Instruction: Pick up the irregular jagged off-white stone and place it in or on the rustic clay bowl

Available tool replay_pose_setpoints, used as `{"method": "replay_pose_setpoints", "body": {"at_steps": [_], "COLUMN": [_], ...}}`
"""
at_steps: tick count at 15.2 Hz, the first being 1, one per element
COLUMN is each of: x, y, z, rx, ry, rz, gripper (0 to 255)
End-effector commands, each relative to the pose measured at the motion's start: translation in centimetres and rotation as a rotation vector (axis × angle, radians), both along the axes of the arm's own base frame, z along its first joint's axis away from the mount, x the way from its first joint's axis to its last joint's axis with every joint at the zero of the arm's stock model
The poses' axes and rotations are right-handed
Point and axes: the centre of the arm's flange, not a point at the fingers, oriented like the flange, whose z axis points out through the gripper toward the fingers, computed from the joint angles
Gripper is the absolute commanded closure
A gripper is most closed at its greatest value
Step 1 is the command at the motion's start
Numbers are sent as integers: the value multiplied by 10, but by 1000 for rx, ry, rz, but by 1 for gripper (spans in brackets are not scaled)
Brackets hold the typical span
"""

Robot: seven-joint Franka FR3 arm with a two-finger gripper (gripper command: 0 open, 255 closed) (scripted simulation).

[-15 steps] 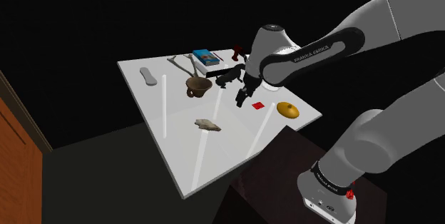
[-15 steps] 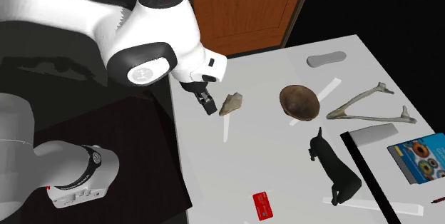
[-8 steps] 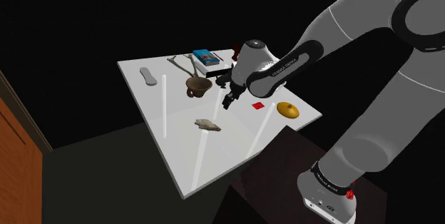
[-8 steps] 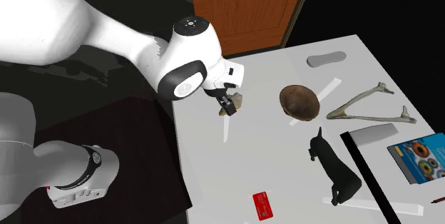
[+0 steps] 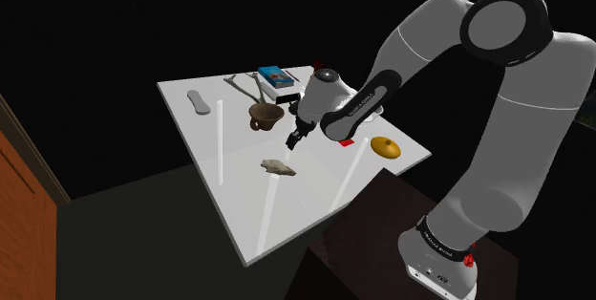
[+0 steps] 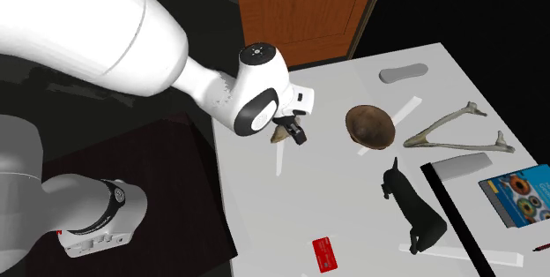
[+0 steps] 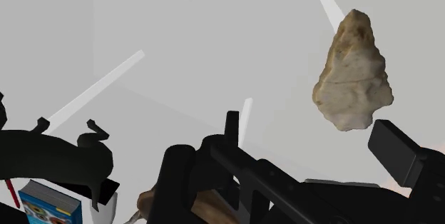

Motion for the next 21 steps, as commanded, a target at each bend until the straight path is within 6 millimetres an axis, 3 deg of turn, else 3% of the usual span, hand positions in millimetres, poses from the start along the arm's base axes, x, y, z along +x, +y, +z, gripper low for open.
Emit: {"method": "replay_pose_setpoints", "body": {"at_steps": [1,4,11,12,21], "x": [2,5,5,5,5], "y": [0,-2,-2,-2,-2], "z": [-11,-24,-24,-24,-24], "rx": [0,0,0,0,0], "ry": [-1,-1,-1,-1,-1], "rz": [0,0,0,0,0], "gripper": [0,0,0,255,255]}}
